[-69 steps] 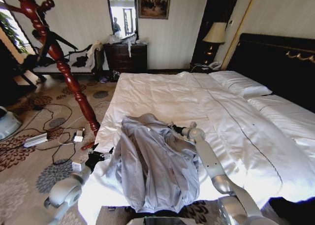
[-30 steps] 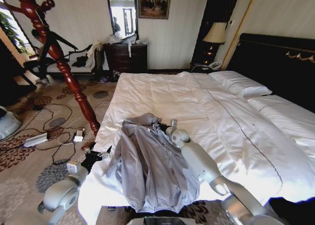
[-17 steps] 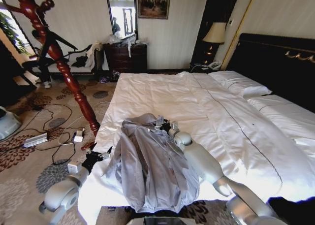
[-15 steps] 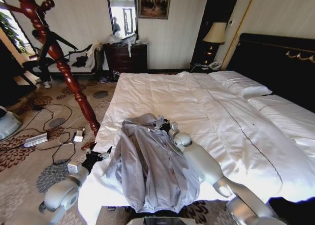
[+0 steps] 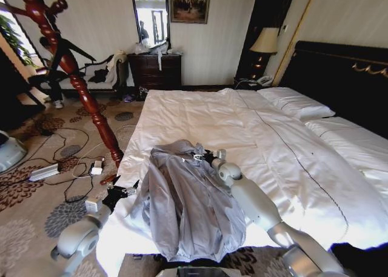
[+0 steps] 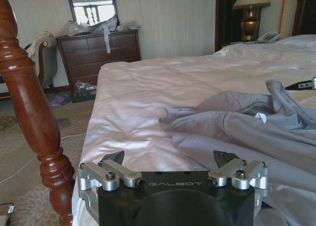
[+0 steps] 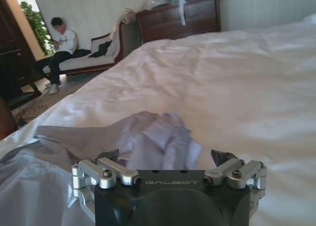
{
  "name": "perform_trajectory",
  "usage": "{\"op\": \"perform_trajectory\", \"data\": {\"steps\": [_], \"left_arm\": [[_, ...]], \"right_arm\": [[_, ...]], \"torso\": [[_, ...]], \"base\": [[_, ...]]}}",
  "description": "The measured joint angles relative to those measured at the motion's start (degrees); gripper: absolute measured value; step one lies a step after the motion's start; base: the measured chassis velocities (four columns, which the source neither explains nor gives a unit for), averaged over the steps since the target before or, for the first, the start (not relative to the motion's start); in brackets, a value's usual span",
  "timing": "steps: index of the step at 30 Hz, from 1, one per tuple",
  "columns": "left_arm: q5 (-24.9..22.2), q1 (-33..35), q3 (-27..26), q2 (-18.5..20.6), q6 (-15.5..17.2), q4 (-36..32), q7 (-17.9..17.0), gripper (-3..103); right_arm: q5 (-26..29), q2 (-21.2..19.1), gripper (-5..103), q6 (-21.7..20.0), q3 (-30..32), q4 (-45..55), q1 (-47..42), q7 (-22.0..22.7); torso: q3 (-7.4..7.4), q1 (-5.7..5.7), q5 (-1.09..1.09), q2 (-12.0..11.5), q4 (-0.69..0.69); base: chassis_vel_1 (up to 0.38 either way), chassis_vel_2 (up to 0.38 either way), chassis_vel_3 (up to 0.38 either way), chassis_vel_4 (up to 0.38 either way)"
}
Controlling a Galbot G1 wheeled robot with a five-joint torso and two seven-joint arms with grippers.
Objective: Pick up the clothes from the bed and hang them on the clothes hanger.
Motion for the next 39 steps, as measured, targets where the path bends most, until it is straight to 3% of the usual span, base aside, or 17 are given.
{"op": "perform_trajectory", "data": {"steps": [10, 21, 28, 30, 37, 39], "left_arm": [[0.06, -0.97, 1.32, -0.07, 0.06, 0.20, -0.12, 100], [-0.05, -0.92, 1.09, -0.17, 0.07, 0.24, -0.03, 100], [-0.05, -0.94, 1.11, -0.25, 0.01, 0.40, 0.06, 100], [-0.03, -0.94, 1.14, -0.25, 0.00, 0.41, 0.07, 100], [-0.05, -0.43, 0.54, -0.28, -0.03, 0.16, 0.10, 100], [-0.05, -0.28, 0.38, -0.35, -0.05, 0.14, 0.12, 100]], "right_arm": [[-1.48, 0.00, 101, 0.23, 0.00, -4.66, 1.51, -0.09], [-1.85, 1.95, 85, 0.26, -1.62, -7.36, 2.88, -0.21], [-1.93, 1.59, 52, 0.64, -1.72, -8.18, 2.91, -0.54], [-1.93, 1.68, 52, 0.70, -1.83, -8.21, 2.97, -0.57], [-1.98, 2.46, 20, 0.90, -2.70, -8.34, 3.47, -0.59], [-1.94, 2.38, 20, 0.89, -2.74, -8.27, 3.47, -0.57]], "torso": [[0.00, 0.00, -0.01, 0.00, 0.00], [0.00, 0.00, -0.01, 0.00, 0.01], [0.00, 0.00, -0.01, 0.00, -0.01], [0.00, 0.00, -0.01, 0.00, -0.01], [0.00, 0.00, -0.01, 0.00, 0.01], [0.00, 0.00, -0.01, 0.00, 0.01]], "base": [[0.000, 0.000, 0.000, 0.000], [0.000, 0.000, 0.000, 0.000], [0.000, 0.000, 0.000, 0.000], [0.000, 0.000, 0.000, 0.000], [0.000, 0.000, 0.000, 0.000], [0.000, 0.000, 0.000, 0.000]]}}
